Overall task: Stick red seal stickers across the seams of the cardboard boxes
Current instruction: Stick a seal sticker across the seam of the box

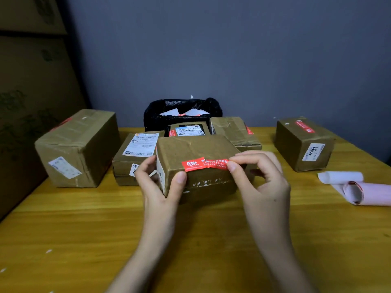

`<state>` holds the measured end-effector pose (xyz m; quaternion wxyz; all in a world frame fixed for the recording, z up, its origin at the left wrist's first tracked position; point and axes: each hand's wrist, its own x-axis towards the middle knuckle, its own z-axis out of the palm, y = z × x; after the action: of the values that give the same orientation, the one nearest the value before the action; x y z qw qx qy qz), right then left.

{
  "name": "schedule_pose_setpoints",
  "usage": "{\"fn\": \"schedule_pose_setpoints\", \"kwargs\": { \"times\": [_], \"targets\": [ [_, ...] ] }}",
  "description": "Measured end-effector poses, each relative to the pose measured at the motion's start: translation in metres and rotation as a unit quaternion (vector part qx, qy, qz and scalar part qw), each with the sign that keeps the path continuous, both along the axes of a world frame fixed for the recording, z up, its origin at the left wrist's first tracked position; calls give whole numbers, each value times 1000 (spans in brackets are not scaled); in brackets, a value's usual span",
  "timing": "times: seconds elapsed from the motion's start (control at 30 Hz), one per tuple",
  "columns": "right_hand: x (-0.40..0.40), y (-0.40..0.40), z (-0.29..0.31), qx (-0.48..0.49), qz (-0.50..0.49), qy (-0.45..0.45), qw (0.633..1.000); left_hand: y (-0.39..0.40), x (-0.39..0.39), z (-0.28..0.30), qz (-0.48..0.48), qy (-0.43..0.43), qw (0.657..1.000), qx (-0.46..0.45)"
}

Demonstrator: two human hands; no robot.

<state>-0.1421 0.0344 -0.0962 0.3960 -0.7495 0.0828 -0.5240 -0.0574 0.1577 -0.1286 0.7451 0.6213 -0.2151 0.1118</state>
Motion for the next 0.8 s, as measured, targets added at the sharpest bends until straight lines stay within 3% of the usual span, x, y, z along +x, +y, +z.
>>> {"fn": "schedule_pose_setpoints", "kwargs": {
  "times": [0.13,0.37,0.57,0.8],
  "targets": [
    [2,5,-4,-147,-116,-2,982,0,0,-1,13,-10,1000,7],
    [2,7,-6,-185,-147,19,972,2,4,-11,44,-37,997,41],
    [-6,1,8,-54,-28,83,995,4,3,-10,44,-64,996,53],
    [-11,-11,7,-64,65,174,981,4,6,-13,36,-44,998,33]
  ]
}}
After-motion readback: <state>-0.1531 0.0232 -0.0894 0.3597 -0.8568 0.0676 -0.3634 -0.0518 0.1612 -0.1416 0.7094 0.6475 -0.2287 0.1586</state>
